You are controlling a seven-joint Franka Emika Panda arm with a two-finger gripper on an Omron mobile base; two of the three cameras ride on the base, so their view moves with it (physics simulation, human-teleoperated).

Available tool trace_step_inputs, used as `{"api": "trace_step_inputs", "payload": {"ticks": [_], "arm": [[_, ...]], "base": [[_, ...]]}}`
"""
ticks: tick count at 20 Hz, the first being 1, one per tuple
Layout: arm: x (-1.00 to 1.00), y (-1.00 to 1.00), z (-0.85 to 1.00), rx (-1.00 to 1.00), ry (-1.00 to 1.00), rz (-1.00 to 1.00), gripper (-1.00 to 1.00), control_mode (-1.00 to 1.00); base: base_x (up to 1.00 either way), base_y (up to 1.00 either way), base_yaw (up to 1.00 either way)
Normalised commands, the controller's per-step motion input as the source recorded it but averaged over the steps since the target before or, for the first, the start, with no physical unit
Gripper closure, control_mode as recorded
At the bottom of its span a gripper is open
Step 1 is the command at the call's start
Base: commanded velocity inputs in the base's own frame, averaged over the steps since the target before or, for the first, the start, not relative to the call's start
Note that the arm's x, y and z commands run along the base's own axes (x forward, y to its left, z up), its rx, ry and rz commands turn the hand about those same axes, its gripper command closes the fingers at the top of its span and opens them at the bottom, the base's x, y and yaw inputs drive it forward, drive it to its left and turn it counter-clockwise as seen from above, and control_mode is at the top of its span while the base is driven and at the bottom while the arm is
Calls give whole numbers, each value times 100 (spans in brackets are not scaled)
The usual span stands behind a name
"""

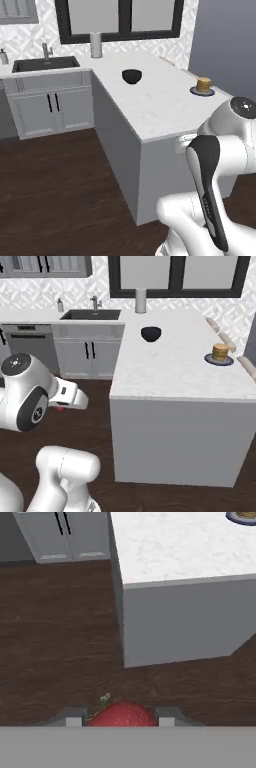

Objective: Take the strawberry from the fridge and place it on top of the pancake, located on the dining counter.

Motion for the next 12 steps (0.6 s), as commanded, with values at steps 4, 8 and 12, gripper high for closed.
{"api": "trace_step_inputs", "payload": {"ticks": [4,8,12], "arm": [[0,0,0,0,0,0,100,100],[0,0,0,0,0,0,100,100],[0,0,0,0,0,0,100,100]], "base": [[84,-100,-29],[95,-100,-16],[81,-100,-1]]}}
